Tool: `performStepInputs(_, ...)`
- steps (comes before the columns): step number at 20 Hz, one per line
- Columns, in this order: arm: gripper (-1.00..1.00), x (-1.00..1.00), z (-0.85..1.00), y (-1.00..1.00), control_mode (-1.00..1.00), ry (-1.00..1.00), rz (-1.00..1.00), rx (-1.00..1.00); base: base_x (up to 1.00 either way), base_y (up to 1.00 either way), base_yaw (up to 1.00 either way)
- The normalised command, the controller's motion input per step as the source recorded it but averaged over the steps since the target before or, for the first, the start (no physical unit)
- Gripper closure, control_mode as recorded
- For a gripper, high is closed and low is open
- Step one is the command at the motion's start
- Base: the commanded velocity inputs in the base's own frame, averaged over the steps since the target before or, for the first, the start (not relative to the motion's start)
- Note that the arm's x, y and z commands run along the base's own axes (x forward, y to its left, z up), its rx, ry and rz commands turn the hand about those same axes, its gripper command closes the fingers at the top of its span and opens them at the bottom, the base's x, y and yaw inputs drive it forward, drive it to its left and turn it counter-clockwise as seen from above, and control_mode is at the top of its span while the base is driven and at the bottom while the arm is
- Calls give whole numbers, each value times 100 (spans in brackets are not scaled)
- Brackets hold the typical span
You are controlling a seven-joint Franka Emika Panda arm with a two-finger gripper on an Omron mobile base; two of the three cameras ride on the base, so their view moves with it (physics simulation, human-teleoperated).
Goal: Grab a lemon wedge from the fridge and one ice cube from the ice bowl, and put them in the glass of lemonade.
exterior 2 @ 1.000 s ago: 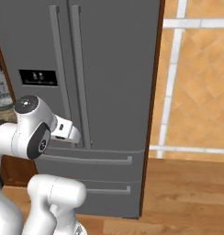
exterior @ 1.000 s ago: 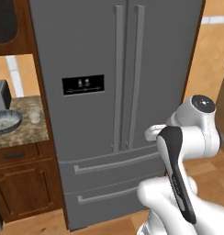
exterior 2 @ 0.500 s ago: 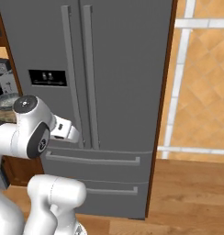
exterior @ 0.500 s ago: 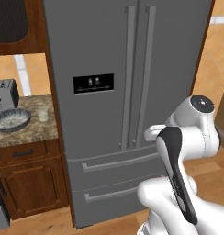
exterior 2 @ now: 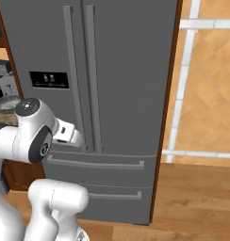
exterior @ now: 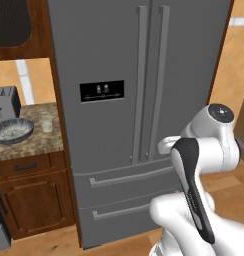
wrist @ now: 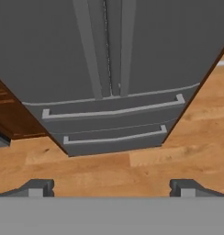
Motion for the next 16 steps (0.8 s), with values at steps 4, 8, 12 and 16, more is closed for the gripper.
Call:
performStepInputs(4, -100, 0, -9, -7, -100, 0, 4, 0, 0, 0, 0)
performStepInputs(8, -100, 0, -2, -5, -100, 0, 1, 0, 0, 0, 0)
performStepInputs(12, -100, 14, -2, 0, -100, 0, 1, 0, 0, 0, 0)
performStepInputs(16, -100, 28, 10, -6, -100, -15, 1, 0, 0, 0, 0)
